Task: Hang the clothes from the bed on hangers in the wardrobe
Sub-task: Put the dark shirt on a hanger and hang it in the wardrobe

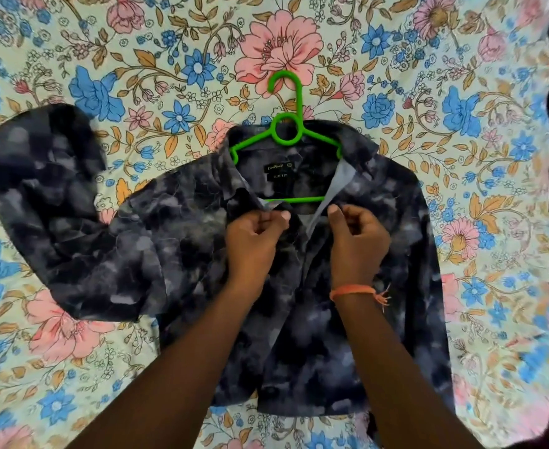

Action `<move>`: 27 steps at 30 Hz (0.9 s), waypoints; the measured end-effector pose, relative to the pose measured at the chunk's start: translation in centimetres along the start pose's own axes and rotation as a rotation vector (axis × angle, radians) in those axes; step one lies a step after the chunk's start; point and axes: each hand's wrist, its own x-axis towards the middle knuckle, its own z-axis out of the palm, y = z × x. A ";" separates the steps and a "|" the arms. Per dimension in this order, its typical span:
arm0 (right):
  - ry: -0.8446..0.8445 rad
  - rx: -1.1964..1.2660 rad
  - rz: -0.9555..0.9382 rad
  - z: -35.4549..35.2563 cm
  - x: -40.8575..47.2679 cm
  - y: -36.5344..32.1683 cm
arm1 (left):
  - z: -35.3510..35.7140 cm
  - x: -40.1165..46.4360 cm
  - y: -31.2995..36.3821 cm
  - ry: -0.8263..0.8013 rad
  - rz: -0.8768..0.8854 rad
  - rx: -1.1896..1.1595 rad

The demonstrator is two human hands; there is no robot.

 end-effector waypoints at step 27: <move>-0.159 -0.001 -0.145 1.7 -2.3 2.4 | 0.0 -0.2 -1.1 -0.096 0.178 0.233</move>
